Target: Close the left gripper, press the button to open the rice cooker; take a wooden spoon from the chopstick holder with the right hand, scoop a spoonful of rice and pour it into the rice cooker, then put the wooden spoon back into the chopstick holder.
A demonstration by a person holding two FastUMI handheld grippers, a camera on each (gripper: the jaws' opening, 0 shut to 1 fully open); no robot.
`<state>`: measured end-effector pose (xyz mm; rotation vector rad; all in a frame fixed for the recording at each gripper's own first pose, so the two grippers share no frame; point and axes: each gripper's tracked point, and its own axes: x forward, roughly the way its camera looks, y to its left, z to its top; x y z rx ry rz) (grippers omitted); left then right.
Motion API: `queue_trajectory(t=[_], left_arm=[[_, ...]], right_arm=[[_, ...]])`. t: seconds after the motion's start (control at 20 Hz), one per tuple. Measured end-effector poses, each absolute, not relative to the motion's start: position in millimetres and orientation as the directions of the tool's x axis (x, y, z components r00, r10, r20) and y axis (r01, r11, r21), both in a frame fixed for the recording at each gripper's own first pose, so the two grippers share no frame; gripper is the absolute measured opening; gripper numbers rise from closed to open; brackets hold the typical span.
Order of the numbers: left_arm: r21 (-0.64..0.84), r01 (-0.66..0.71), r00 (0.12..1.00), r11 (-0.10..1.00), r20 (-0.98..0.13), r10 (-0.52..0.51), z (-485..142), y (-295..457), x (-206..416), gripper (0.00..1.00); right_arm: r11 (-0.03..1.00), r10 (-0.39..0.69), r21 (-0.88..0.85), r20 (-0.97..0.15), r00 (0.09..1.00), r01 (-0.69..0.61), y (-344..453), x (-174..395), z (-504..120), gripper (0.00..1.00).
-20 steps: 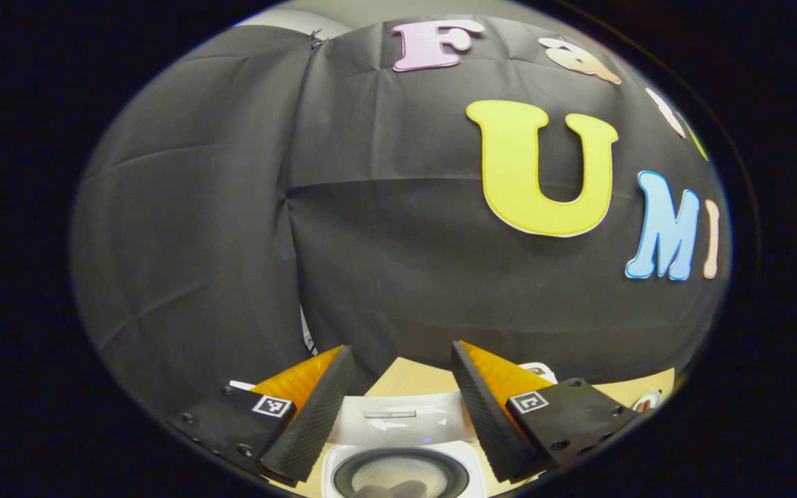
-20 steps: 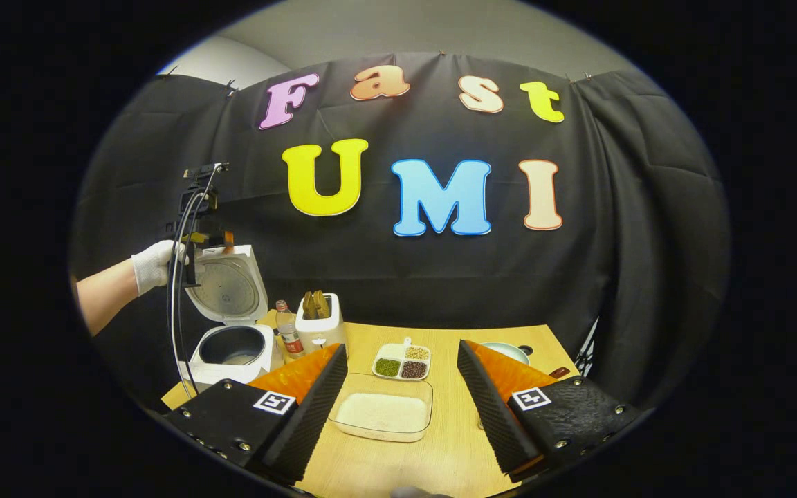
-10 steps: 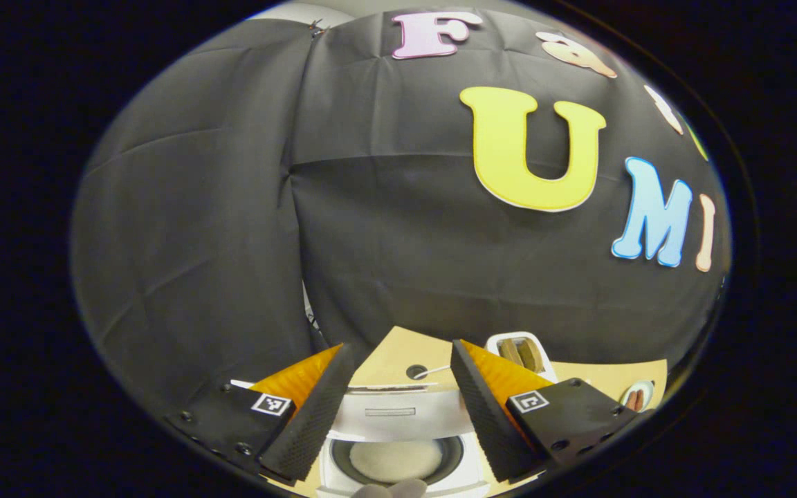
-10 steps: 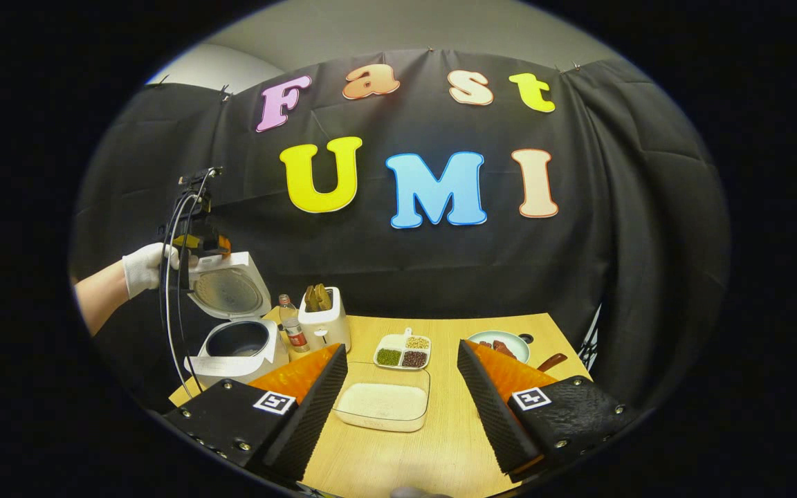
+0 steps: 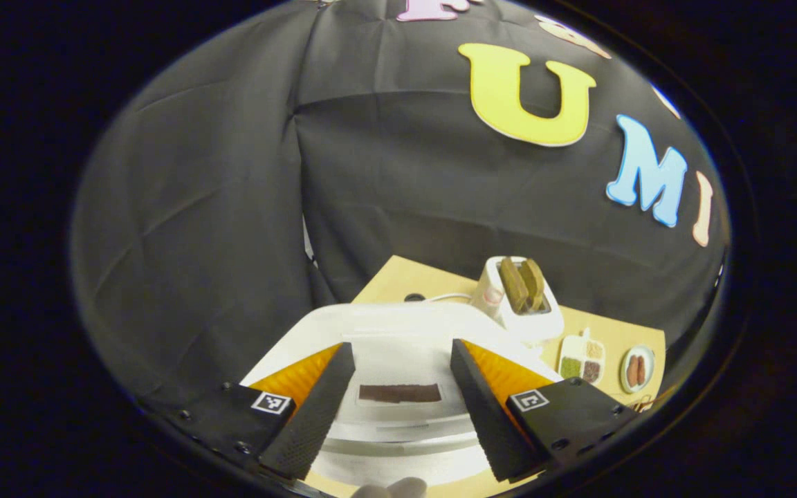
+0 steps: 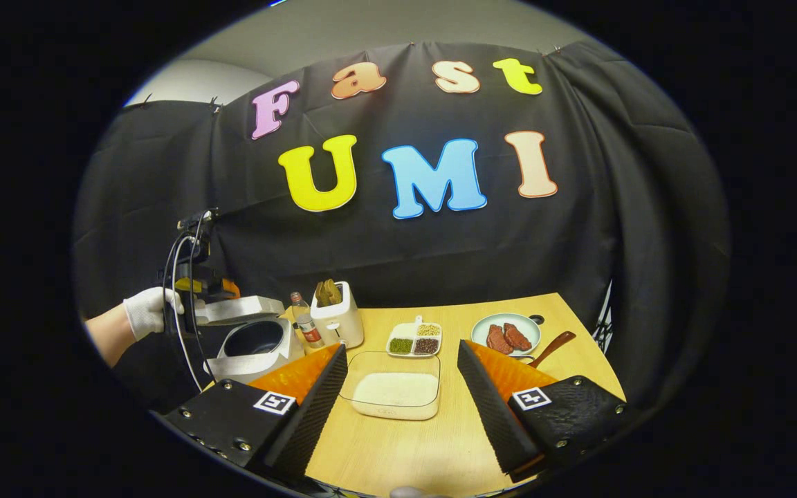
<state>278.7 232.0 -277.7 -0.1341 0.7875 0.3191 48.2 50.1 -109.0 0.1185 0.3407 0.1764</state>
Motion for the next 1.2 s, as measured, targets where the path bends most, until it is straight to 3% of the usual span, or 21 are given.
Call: queue_trajectory(t=[0.7, 1.2], left_arm=[[0.017, -0.317, 0.519, 0.948, -0.834, 0.188, -353.0, 213.0, 231.9, 0.99], [0.022, -0.244, 0.579, 0.970, -0.799, 0.164, -359.6, 205.8, 239.5, 0.98]], right_arm=[[0.976, 0.203, 0.149, -0.371, 0.906, -0.157, 51.1, 56.3, -134.4, 0.98], [0.962, 0.250, 0.206, -0.389, 0.887, -0.181, 67.7, 63.5, -143.0, 0.98]])
